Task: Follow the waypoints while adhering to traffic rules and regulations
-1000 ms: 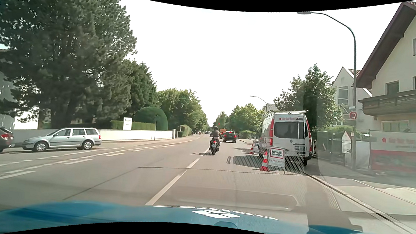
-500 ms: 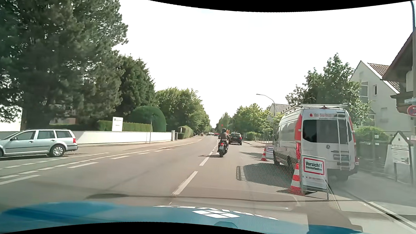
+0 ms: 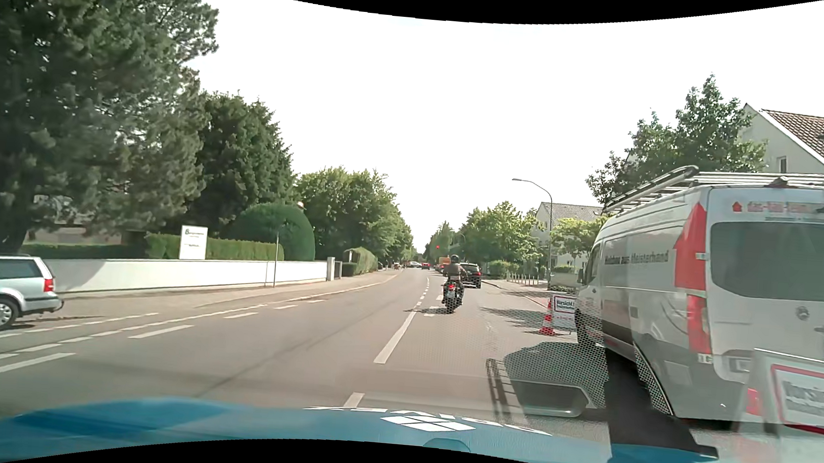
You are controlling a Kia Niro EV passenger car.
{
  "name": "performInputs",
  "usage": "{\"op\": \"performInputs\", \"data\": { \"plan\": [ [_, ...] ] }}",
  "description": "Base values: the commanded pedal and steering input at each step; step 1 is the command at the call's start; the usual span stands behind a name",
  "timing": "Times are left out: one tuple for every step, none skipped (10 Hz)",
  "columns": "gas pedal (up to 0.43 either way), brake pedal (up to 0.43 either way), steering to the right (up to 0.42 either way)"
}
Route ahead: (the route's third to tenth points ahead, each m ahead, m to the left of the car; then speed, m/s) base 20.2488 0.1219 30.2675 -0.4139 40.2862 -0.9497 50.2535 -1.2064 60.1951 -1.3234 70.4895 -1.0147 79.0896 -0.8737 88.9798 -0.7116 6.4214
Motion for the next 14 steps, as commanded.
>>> {"op": "performInputs", "data": {
  "plan": [
    [0.0, 0.0, 0.025],
    [0.0, 0.0, 0.032],
    [0.0, 0.0, 0.04],
    [0.0, 0.0, 0.041],
    [0.0, 0.0, 0.041],
    [0.0, 0.0, 0.041],
    [0.0, 0.024, 0.041],
    [0.0, 0.073, 0.041],
    [0.0, 0.098, 0.041],
    [0.0, 0.128, 0.042],
    [0.0, 0.11, 0.042],
    [0.0, 0.104, 0.042],
    [0.0, 0.104, 0.042],
    [0.0, 0.11, 0.042]
  ]
}}
